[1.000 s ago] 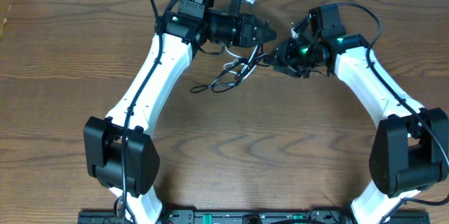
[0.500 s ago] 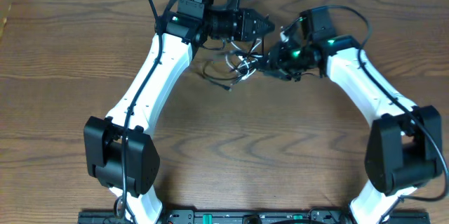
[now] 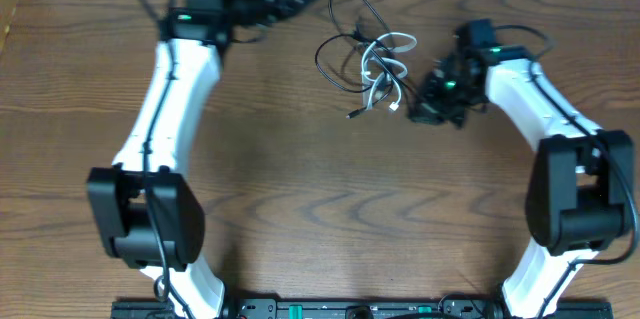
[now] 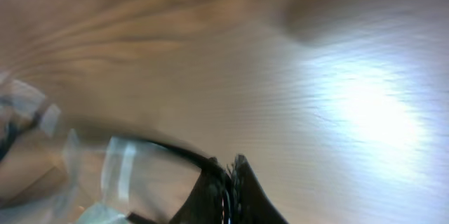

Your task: Untangle cables

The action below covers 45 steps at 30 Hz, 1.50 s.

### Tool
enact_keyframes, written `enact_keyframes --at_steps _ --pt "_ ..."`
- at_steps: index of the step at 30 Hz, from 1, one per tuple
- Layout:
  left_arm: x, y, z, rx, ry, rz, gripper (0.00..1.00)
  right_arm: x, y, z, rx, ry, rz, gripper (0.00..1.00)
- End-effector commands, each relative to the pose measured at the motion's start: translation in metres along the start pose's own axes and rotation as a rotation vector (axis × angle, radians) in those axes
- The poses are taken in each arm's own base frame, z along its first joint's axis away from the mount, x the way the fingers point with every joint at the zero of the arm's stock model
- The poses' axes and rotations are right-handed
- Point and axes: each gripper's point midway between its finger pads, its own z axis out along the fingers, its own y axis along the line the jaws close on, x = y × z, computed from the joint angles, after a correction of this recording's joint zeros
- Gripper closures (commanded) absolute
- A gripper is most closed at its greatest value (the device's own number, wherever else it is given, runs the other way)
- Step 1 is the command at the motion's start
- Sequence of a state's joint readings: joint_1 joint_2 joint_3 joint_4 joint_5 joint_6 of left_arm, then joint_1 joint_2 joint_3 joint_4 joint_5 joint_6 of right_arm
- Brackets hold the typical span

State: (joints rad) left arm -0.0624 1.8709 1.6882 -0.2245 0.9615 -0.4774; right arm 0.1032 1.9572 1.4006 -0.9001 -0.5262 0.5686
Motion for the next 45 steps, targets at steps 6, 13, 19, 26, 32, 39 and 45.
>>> enact_keyframes --at_steps 6,13,19,26,32,39,45 --pt "-0.032 0.032 -0.067 -0.104 -0.101 -0.038 0.93 -0.023 -0.064 -0.05 0.144 -0.105 -0.04 0.99" --pt "-0.004 0.035 -0.058 -0.13 -0.003 0.025 0.93 -0.006 -0.041 -0.056 0.006 -0.04 -0.2 0.99" --pt "0.03 0.008 -0.023 -0.08 0.113 0.148 0.92 0.017 0.015 -0.102 -0.117 -0.145 -0.355 0.99" --pt "0.067 -0.032 0.015 0.007 0.214 0.256 0.65 0.068 0.102 -0.199 -0.428 -0.357 -0.543 0.99" --pt "0.092 -0.049 0.037 0.056 0.276 0.316 0.47 0.085 0.131 -0.228 -0.51 -0.443 -0.568 0.99" --pt "0.133 -0.047 0.067 0.102 0.392 0.362 0.33 0.083 0.134 -0.225 -0.518 -0.434 -0.553 0.99" --pt "0.183 -0.036 0.075 0.149 0.546 0.482 0.29 0.082 0.133 -0.223 -0.514 -0.428 -0.546 0.99"
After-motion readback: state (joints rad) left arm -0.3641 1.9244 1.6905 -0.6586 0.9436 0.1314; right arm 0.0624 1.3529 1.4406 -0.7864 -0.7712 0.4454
